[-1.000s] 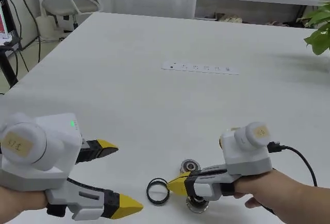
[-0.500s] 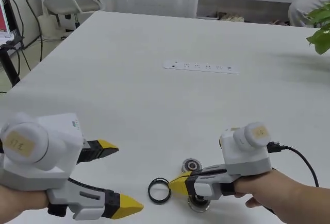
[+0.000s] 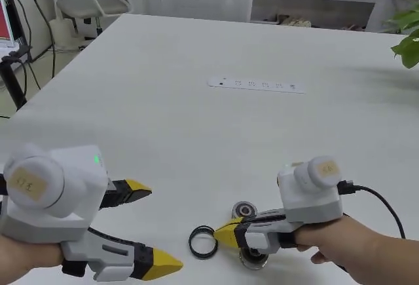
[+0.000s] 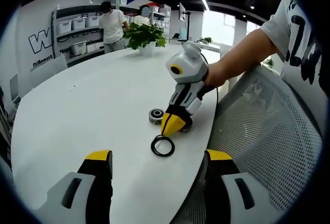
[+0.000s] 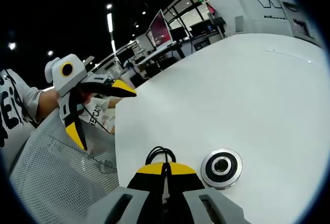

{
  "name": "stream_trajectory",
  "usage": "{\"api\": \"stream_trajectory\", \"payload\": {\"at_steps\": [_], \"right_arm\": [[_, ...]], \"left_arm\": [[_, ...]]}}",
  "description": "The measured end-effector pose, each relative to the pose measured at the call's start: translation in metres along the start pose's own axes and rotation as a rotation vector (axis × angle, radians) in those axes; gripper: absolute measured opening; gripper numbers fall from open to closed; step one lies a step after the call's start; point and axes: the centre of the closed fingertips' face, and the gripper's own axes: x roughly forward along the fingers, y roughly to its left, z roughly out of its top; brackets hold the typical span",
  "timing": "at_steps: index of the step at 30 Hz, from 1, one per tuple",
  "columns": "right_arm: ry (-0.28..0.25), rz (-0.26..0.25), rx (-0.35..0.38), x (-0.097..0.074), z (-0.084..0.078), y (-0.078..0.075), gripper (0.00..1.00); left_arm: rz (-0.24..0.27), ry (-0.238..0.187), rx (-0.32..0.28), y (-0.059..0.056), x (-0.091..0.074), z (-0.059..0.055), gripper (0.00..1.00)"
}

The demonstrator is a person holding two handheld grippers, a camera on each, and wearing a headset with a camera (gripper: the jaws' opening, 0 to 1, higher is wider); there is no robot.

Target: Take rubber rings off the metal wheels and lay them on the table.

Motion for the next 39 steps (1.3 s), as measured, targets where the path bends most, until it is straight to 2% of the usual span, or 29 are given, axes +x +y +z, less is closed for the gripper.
{"api": "stream_trajectory", "payload": {"at_steps": [21,27,39], "right_arm": [[-0.004,-0.018,-0.011,0.0,0.0,-0.004,0.03],[-0.03,-0.013,-0.012,-0.003,0.006,-0.002,0.09],[-0.112,-0.012,-0.032,-0.021,0.027,0.002,0.16]], "left_arm": [[-0.005,0.014,0.0,-0.003,0.001,-0.001,0.7],[-0.004,0.012,-0.005,-0.004,0.001,0.0,0.7],[0.001,-0.002,-0.003,-0.001,-0.002,0.005,0.7]]}}
